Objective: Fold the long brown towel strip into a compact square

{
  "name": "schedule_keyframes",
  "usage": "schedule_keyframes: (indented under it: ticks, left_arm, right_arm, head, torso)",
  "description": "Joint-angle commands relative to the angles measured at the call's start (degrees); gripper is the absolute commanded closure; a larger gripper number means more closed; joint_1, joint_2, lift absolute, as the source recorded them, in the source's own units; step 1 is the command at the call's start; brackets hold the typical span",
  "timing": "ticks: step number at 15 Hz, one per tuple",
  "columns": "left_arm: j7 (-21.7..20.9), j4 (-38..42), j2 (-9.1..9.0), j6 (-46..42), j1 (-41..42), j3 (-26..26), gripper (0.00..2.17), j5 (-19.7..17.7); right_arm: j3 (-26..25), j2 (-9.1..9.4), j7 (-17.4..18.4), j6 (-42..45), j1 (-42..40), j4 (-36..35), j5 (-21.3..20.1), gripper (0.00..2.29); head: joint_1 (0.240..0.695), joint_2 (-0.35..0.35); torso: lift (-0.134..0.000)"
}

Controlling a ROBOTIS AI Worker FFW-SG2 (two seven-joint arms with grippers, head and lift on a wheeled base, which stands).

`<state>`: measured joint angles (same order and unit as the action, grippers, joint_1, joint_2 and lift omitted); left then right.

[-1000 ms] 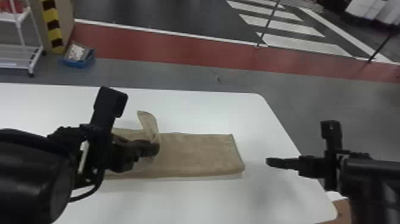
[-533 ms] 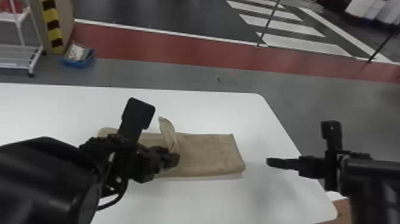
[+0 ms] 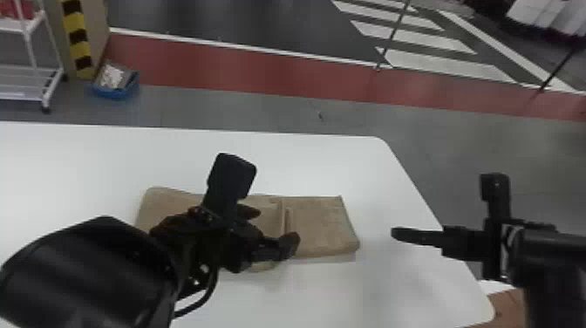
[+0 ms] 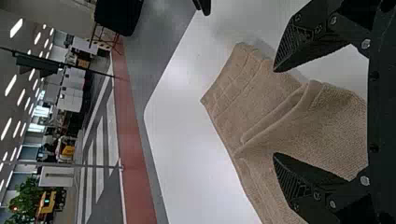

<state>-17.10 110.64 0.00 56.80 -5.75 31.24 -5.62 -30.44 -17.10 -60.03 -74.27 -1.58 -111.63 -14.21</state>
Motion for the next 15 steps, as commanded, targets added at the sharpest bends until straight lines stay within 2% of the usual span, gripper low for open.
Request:
schedule_keyframes:
  ticks: [1,8,12,15]
  left_arm:
    - [-0.74,1.77,-0.15,-0.06,1.88,-2.94,0.04,-0.10]
    - [-8.56,8.19,-0.15,-2.34,12.60,-19.90,0.05,-0.10]
    - [-11.90,9.60,-0.15,-4.28,15.77,-26.67,0.05,-1.59]
    - [-13.31,9.51,-0.15,-4.63,16.47,-28.43,0.05,-1.86]
  right_arm:
    - [0.11,0.75,0.09,-3.39,-0.01,-2.01,1.81,0.12]
    - [6.71,8.48,3.34,-5.85,3.33,-5.00,2.34,0.12]
    - [10.84,12.35,6.59,-5.32,3.60,-5.26,2.78,0.12]
    - [13.65,13.84,8.44,-4.97,3.60,-5.26,2.87,0.12]
  head:
    - [0.695,-0.350]
    - [0.695,-0.350]
    - [0.695,-0.350]
    - [0.695,-0.271]
  torso:
    - [-0.124]
    - [-0.124]
    - [-0.124]
    - [-0.124]
